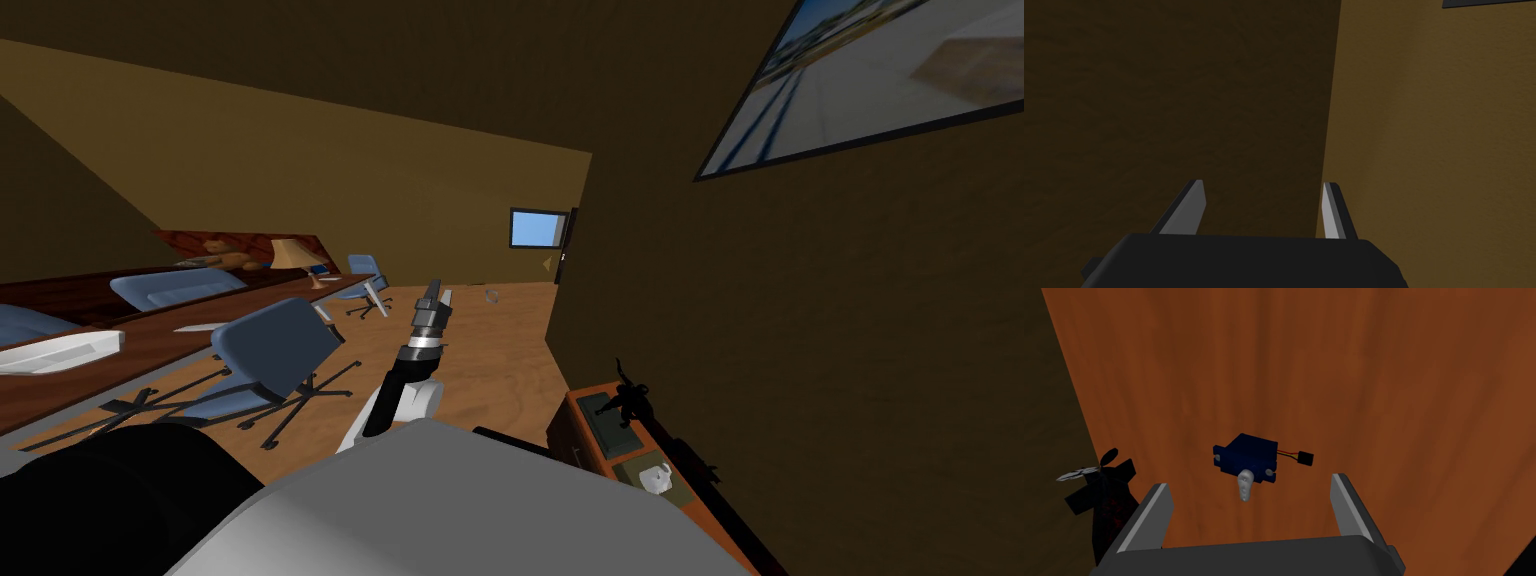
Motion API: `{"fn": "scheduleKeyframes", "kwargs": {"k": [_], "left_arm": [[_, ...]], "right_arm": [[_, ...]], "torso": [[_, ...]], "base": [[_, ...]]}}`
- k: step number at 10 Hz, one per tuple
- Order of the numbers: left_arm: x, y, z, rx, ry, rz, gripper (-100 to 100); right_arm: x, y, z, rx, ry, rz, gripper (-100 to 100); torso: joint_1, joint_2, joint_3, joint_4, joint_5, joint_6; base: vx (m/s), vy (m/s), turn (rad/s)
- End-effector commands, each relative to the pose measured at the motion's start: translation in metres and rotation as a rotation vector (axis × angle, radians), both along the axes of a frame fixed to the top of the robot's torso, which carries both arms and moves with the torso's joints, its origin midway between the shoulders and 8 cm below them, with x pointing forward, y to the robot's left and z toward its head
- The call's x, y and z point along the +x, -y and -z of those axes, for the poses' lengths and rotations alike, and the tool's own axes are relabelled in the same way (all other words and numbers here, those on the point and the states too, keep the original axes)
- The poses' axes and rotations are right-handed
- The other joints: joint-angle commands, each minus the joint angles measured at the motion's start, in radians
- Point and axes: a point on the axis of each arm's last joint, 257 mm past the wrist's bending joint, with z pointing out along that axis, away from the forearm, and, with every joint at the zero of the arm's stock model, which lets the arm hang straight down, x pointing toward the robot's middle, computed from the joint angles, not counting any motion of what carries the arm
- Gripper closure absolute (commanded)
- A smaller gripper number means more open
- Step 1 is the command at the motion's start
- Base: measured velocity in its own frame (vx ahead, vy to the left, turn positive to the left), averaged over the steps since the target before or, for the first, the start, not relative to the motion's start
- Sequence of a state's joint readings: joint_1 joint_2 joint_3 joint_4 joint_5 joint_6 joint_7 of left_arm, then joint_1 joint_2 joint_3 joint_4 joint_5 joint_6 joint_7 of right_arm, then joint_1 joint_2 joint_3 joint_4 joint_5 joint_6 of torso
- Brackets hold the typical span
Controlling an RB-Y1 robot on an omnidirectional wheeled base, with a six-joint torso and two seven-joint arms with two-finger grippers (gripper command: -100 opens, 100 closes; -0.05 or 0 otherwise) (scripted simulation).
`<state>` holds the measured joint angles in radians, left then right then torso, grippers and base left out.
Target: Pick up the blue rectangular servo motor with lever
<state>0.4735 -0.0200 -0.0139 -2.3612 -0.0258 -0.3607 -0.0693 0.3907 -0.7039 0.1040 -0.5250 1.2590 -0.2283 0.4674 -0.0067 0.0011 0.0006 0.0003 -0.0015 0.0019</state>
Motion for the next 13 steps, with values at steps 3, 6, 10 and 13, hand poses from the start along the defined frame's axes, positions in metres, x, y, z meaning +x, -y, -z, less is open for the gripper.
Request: {"fn": "scheduleKeyframes", "kwargs": {"k": [3, 6, 10, 13], "left_arm": [[0.0, 0.0, 0.0, 0.0, 0.0, 0.0, 0], [0.0, 0.0, 0.0, 0.0, 0.0, 0.0, 0], [0.0, 0.0, 0.0, 0.0, 0.0, 0.0, 0], [0.0, 0.0, 0.0, 0.0, 0.0, 0.0, 0]], "right_arm": [[0.0, -0.005, 0.003, -0.002, -0.007, -0.015, -100], [0.0, -0.005, 0.003, -0.002, -0.006, -0.011, 100], [0.001, 0.008, -0.009, -0.003, -0.004, -0.017, 100], [0.002, 0.018, -0.018, -0.003, -0.004, -0.023, 100]], "torso": [[0.006, 0.0, 0.0, 0.0, 0.001, 0.0], [0.007, 0.0, 0.0, 0.0, 0.002, 0.0], [0.007, 0.0, 0.0, 0.0, 0.002, 0.0], [0.011, 0.0, 0.0, 0.0, 0.002, 0.0]], "base": [[-0.005, -0.026, 0.015], [0.0, 0.0, 0.0], [0.003, 0.016, -0.019], [0.005, 0.065, -0.029]]}}
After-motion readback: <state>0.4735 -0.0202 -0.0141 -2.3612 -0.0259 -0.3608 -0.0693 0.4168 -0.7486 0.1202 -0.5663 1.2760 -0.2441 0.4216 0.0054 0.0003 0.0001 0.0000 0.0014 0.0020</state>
